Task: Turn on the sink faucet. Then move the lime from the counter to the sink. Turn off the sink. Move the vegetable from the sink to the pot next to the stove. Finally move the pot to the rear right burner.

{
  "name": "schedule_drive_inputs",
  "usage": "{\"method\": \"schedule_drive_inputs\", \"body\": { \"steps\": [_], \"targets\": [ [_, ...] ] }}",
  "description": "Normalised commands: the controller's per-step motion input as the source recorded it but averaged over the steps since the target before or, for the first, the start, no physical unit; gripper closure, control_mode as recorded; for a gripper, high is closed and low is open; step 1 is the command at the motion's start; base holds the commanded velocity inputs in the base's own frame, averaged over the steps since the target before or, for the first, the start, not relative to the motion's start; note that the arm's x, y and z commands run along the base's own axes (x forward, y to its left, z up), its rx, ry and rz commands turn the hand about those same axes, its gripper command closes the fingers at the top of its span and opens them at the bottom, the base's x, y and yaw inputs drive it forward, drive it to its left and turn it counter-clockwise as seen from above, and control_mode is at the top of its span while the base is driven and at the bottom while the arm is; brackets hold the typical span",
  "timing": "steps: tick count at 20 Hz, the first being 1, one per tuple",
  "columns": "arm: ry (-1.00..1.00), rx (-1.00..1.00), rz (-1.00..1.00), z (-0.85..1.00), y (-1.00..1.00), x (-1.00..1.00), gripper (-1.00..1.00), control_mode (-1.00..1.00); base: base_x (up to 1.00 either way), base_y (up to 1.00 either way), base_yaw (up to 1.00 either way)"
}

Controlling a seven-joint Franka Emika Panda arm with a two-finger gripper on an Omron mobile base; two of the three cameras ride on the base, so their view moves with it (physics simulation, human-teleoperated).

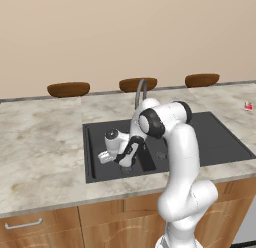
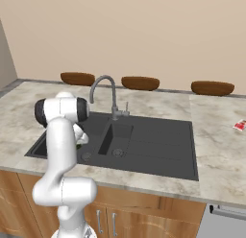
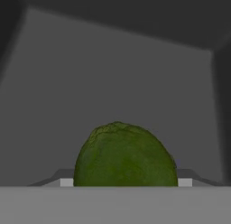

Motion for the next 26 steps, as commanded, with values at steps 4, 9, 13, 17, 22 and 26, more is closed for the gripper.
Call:
{"method": "schedule_drive_inputs", "body": {
  "steps": [4, 9, 13, 17, 22, 26],
  "targets": [
    [-0.06, 0.0, 0.0, 0.93, 0.21, -0.2, 1.0, -1.0, 0.0, 0.0, 0.0],
    [-0.03, 0.02, 0.0, 0.98, 0.17, -0.19, 1.0, -1.0, 0.0, 0.0, 0.0],
    [0.0, 0.04, 0.0, 1.0, 0.17, -0.19, 1.0, -1.0, 0.0, 0.0, 0.0],
    [0.0, 0.05, 0.0, 1.0, 0.19, -0.16, 1.0, -1.0, 0.0, 0.0, 0.0],
    [0.0, 0.03, 0.0, 0.99, 0.19, -0.14, 1.0, -1.0, 0.0, 0.0, 0.0],
    [0.0, 0.0, 0.0, 0.77, 0.18, -0.22, 1.0, -1.0, 0.0, 0.0, 0.0]
  ]
}}
